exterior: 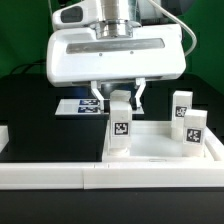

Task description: Assemble square table

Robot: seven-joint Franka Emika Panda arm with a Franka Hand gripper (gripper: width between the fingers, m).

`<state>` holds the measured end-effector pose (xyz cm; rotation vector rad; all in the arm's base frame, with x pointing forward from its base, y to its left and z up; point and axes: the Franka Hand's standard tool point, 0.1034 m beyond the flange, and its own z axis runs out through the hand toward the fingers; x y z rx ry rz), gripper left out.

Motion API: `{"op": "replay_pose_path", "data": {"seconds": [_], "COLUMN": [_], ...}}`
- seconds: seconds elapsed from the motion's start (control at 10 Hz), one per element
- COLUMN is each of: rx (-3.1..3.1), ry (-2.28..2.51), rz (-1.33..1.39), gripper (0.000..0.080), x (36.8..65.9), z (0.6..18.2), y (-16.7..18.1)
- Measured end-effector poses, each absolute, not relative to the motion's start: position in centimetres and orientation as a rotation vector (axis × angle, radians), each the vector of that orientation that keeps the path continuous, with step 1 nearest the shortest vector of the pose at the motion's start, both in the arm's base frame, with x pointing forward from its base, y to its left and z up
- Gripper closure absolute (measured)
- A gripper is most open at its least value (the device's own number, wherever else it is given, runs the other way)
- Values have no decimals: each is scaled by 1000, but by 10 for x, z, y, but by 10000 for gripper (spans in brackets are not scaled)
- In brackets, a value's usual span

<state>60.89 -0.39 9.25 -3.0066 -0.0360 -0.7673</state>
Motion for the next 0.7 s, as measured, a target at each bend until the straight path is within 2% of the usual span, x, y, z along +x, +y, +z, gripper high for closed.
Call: {"op": "replay_pose_path", "data": {"seconds": [0.6,0.7], "rx": [-2988,-2988], "ry": [82,82], "rz": [-892,-891], "gripper": [508,338], "x": [605,605], "z": [87,87], "y": [2,2]}}
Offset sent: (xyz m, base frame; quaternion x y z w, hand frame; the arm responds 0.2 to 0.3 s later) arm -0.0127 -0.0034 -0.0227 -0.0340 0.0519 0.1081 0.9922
